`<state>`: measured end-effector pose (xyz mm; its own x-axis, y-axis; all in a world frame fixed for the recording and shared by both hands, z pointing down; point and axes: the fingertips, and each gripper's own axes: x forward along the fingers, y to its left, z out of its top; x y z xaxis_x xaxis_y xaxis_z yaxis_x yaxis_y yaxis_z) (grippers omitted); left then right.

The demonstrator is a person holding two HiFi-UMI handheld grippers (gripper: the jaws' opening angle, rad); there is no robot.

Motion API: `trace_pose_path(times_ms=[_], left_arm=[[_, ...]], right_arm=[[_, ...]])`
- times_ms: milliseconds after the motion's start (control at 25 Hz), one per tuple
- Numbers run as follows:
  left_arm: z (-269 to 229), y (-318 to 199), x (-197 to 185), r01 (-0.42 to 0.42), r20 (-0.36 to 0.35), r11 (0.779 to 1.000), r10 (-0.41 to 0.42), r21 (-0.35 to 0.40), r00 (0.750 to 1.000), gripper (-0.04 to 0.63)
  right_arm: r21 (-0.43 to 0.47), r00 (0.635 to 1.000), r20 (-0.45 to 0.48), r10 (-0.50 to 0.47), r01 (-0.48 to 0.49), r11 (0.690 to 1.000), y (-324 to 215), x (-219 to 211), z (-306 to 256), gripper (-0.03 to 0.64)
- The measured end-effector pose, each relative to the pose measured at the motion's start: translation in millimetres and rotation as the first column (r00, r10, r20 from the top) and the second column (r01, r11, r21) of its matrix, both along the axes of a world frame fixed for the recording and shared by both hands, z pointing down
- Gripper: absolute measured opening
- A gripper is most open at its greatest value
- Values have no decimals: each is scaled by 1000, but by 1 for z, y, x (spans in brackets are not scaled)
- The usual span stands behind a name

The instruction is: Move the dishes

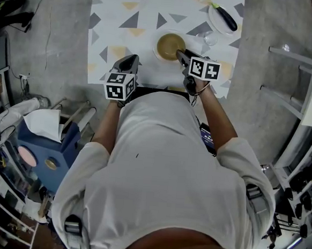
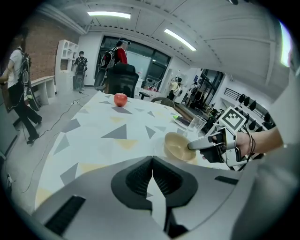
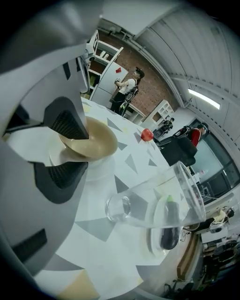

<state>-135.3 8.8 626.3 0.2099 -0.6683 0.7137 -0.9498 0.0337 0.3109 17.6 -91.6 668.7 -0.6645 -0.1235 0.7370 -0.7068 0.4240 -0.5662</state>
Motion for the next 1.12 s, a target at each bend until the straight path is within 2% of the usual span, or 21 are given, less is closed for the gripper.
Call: trace_pose_path(times_ms=[160, 520, 760, 1120], left_arm=[[0, -1, 1, -3, -9, 1000, 3, 3, 1000, 20], [-1, -8, 4, -34, -16, 999, 34, 13, 999, 20], [-4, -14, 7, -70, -13, 997, 70, 30, 997, 20], [-13, -27, 15, -150, -9, 986, 151, 69, 989, 20]], right_arm=[[2, 999, -36, -19, 19, 1000, 2, -2, 6, 122], [-3, 995, -81, 56, -57, 998, -3, 0, 7, 19], [-19, 994, -54, 98, -99, 995, 1, 4, 1, 21], [21, 987, -8, 162, -162, 987, 5, 6, -25, 21]])
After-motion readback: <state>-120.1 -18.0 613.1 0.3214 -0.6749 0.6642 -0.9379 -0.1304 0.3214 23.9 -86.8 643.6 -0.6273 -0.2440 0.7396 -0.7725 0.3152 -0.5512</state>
